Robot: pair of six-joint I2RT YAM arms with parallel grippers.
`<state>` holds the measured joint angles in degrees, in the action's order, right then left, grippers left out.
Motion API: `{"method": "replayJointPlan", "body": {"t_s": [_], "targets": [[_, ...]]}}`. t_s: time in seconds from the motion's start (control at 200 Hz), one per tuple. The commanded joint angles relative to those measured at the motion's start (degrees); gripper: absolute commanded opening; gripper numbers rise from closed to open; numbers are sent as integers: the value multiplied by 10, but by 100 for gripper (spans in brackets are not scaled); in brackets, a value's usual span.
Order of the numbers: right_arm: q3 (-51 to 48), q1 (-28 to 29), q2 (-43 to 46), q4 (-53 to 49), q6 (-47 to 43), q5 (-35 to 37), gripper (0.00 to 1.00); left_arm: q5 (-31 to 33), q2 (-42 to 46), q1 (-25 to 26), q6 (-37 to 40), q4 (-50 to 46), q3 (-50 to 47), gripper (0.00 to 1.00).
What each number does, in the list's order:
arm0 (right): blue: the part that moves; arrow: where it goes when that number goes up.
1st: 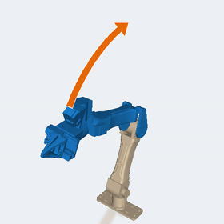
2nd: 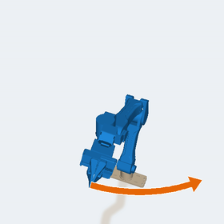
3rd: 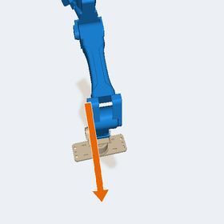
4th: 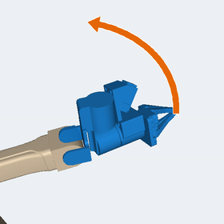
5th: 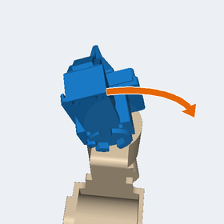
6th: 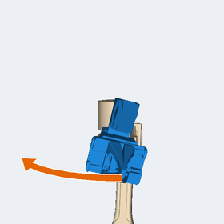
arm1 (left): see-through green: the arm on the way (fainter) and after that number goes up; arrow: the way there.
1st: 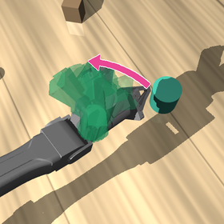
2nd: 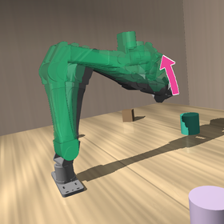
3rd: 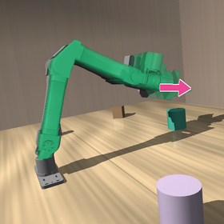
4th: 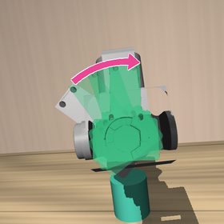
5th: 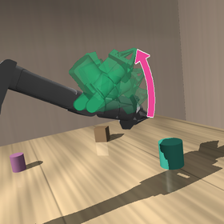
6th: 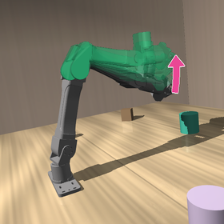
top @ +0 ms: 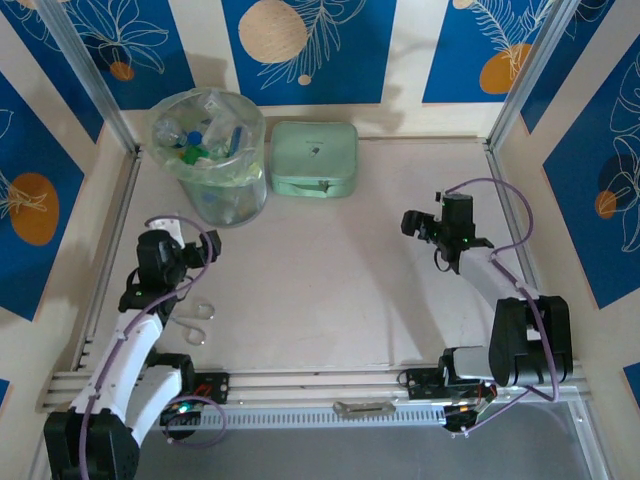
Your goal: Put the plastic bottles in the bin
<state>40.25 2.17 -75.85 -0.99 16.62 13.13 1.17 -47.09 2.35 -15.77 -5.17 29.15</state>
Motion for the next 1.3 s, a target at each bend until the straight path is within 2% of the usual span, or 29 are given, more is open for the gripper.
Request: {"method": "replayJointPlan", "body": {"t_s": [0.0,0.315,0.395,0.515,0.57,0.695,0.745,0.91,0.96,1.196,1.236,1.296], "targets": [[-27,-2,-6,114,-30,0,99,26,-9,-4,-10,76,-18,100],[-104,3,-49,298,-71,38,99,99,-72,-3,27,207,-78,100],[-108,5,-56,313,-83,38,98,101,-93,-3,38,231,-81,100],[-152,7,-104,459,-89,50,99,91,-127,-2,62,274,-85,100],[-145,5,-90,416,-88,41,99,93,-144,-2,69,298,-91,100],[-179,-2,-119,514,-86,36,99,100,-181,-1,78,373,-113,100],[-174,-2,-111,484,-81,41,99,101,-201,-1,84,412,-120,100],[-176,1,-114,494,-83,47,99,86,-284,2,116,535,-129,100],[-177,2,-115,499,-84,48,99,72,-285,3,130,518,-120,100],[-178,2,-114,499,-84,49,99,50,-292,3,147,554,-131,100],[-177,2,-114,498,-84,49,99,53,-309,3,152,585,-139,100],[-178,2,-114,498,-84,49,99,66,-376,3,150,690,-158,100]]}}
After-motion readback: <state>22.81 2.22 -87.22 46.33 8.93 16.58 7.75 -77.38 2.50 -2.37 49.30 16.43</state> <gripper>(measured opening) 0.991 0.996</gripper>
